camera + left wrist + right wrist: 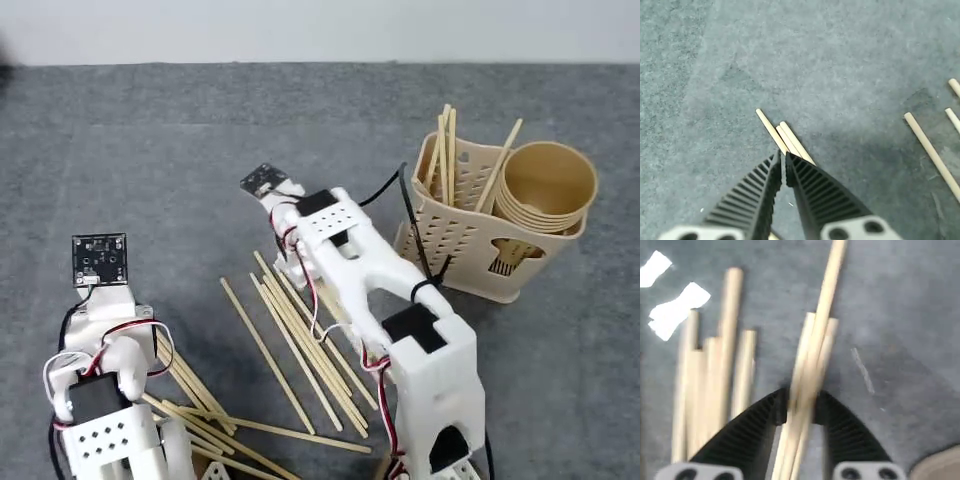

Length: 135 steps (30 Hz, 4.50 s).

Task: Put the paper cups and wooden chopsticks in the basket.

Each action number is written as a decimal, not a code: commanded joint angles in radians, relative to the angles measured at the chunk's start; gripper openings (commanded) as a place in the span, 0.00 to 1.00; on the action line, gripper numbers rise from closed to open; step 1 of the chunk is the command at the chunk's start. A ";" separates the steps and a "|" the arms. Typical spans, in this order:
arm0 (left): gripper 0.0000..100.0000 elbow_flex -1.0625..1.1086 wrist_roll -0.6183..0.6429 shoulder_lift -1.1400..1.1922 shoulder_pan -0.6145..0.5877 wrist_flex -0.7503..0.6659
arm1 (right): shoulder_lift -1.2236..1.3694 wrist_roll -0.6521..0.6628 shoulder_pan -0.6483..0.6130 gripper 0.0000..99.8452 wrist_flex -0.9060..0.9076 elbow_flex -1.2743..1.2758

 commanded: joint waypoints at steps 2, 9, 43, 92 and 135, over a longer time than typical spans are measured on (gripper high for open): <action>0.02 0.005 -0.011 -0.028 -0.003 -0.025 | 0.001 0.009 0.007 0.01 -0.002 -0.002; 0.02 0.007 -0.011 -0.028 -0.003 -0.025 | -0.042 0.011 0.002 0.01 0.039 -0.044; 0.02 0.018 -0.012 -0.028 -0.003 -0.025 | -0.845 0.011 0.136 0.01 0.440 -0.606; 0.02 0.028 -0.012 -0.028 -0.003 -0.038 | -1.394 -0.110 0.524 0.12 -0.621 0.608; 0.16 -0.513 0.244 1.014 -0.006 0.052 | -1.518 -0.269 0.168 0.01 -0.142 1.119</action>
